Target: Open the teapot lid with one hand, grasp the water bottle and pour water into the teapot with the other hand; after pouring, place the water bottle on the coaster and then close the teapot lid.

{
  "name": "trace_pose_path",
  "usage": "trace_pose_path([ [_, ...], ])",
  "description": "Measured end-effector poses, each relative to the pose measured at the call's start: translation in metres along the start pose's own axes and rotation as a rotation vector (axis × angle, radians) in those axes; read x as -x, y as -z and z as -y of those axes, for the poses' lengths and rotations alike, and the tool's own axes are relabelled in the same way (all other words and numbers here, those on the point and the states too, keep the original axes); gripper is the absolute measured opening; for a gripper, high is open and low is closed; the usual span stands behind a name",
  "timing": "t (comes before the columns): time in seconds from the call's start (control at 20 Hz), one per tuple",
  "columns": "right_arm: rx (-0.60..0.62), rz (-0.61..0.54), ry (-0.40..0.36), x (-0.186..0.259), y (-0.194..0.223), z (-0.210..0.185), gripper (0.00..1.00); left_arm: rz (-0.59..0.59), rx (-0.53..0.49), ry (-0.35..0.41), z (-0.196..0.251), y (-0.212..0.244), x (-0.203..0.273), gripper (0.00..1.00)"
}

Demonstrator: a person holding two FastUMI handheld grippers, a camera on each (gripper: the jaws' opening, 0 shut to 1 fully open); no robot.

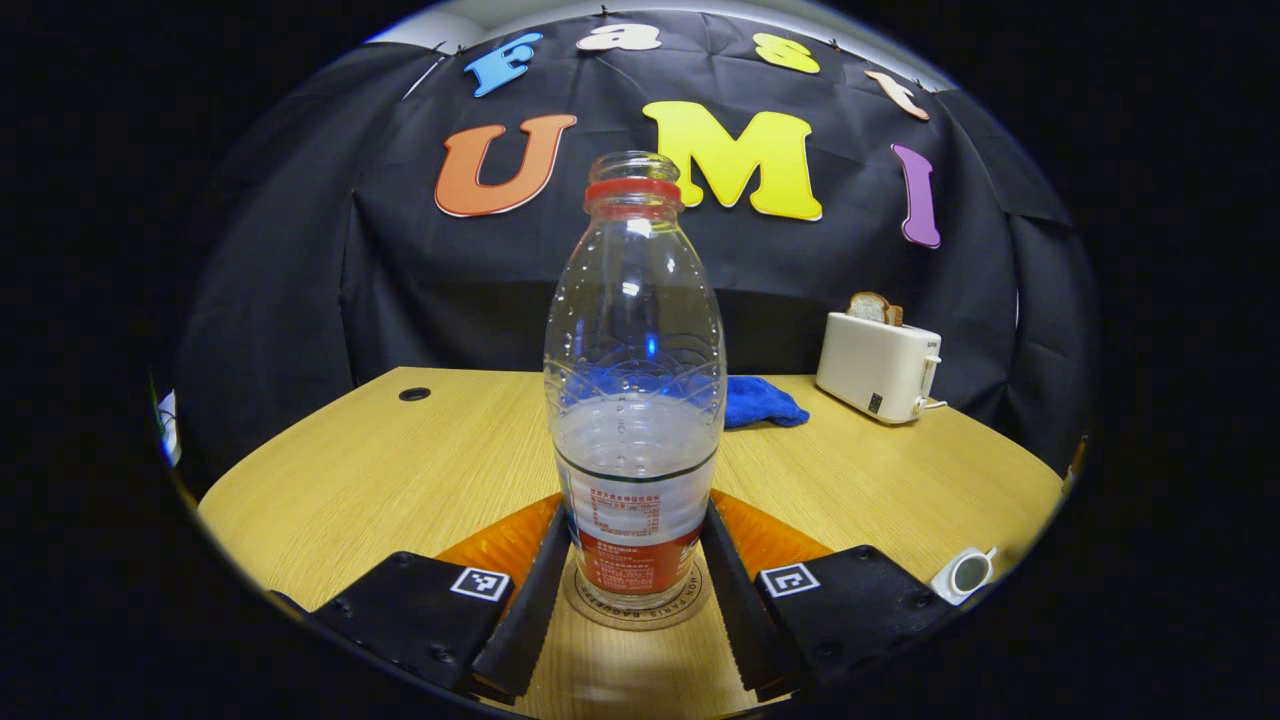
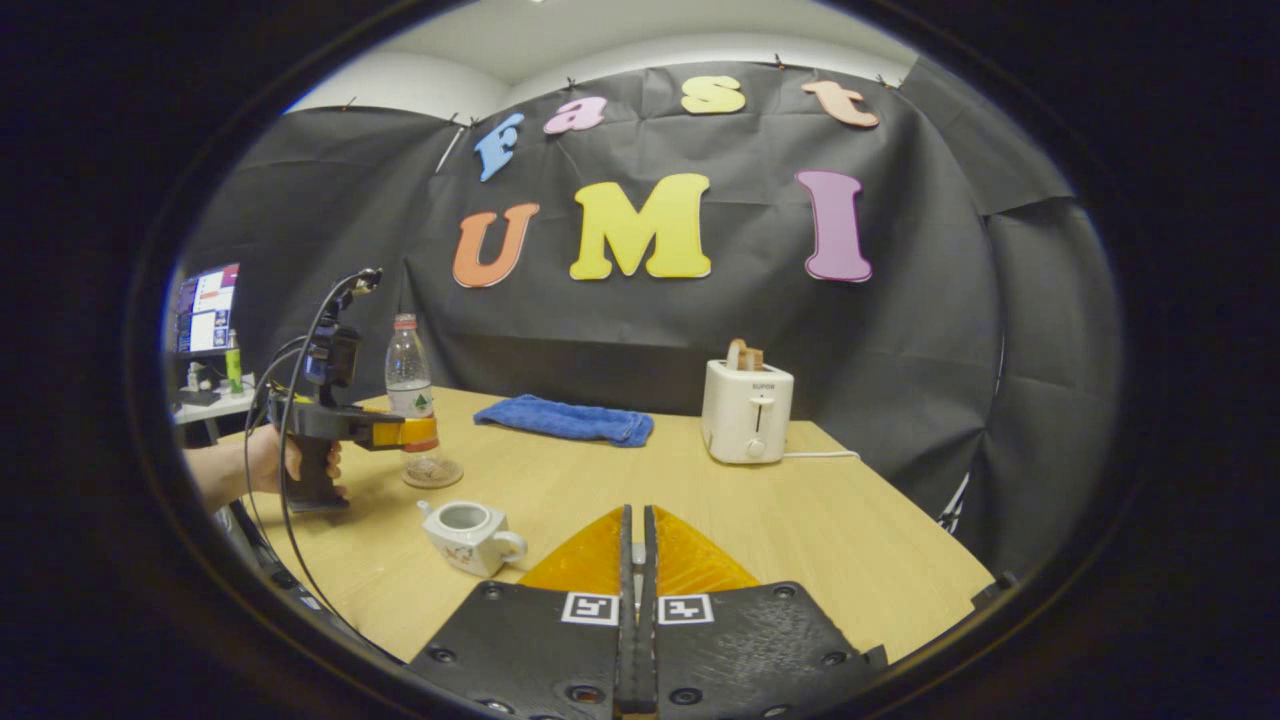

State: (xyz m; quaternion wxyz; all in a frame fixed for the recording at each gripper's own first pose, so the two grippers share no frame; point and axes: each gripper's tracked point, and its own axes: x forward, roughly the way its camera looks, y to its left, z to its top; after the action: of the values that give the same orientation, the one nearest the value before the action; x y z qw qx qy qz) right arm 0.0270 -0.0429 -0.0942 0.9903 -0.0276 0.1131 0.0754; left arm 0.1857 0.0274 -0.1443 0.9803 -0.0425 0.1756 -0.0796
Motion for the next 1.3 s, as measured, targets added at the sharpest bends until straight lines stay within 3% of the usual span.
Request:
trace_pose_path([
  [0.55, -0.003, -0.006, 0.003, 0.002, 0.003, 0.001, 0.0, -0.039, -0.005, 0.011, 0.002, 0.008, -0.006, 0.81],
  [0.65, -0.002, -0.004, 0.001, 0.002, 0.003, 0.001, 0.0, -0.061, -0.002, 0.017, 0.006, 0.011, -0.004, 0.88],
  [0.7, -0.005, -0.003, -0.001, 0.003, 0.003, 0.0, 0.0, -0.07, 0.002, 0.019, 0.009, 0.013, -0.002, 1.0],
  [0.95, -0.009, 0.003, -0.035, -0.002, -0.001, -0.017, 0.0, -0.092, 0.054, 0.008, 0.008, 0.015, 0.035, 1.0],
  [1.3, -0.03, 0.027, -0.174, -0.03, -0.012, -0.074, 0.0, 0.015, 0.042, -0.073, -0.015, -0.008, 0.114, 1.0],
])
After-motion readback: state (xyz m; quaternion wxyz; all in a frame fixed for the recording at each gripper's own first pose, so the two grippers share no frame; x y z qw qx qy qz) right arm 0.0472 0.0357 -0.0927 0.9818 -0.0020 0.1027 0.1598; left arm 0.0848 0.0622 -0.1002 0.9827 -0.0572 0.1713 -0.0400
